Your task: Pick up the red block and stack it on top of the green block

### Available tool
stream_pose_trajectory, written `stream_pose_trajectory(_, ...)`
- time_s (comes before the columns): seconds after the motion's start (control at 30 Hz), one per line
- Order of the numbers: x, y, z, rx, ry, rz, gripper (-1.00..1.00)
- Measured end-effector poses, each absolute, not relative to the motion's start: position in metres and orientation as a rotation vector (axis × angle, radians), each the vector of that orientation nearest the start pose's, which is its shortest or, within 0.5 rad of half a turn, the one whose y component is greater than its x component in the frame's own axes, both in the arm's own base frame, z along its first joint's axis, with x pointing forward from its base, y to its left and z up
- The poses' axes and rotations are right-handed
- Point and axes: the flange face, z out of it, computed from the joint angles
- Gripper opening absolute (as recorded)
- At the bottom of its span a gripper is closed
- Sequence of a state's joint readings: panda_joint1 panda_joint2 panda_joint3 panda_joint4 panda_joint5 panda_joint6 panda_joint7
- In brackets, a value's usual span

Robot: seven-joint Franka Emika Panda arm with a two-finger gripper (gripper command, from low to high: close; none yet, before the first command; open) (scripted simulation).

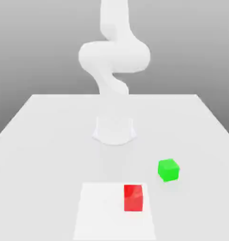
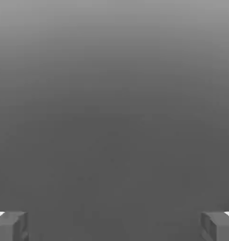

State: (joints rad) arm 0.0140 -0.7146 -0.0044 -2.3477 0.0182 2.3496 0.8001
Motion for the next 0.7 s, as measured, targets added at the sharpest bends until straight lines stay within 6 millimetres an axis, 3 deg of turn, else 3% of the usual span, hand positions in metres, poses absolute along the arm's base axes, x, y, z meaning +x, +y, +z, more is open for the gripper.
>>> stream_pose_trajectory(0.13, 0.425, 0.014, 0.565, -2.568, 1.082, -0.713, 0.00)
stream_pose_trajectory(0.3, 0.448, 0.030, 0.448, -2.668, 1.122, -0.482, 0.00)
stream_pose_trajectory(0.43, 0.442, 0.041, 0.356, -2.747, 1.156, -0.304, 0.00)
stream_pose_trajectory(0.57, 0.419, 0.049, 0.270, -2.830, 1.191, -0.132, 0.00)
stream_pose_trajectory(0.63, 0.401, 0.052, 0.231, -2.874, 1.206, -0.048, 0.00)
stream_pose_trajectory(0.7, 0.393, 0.052, 0.204, -2.892, 1.214, -0.013, 0.00)
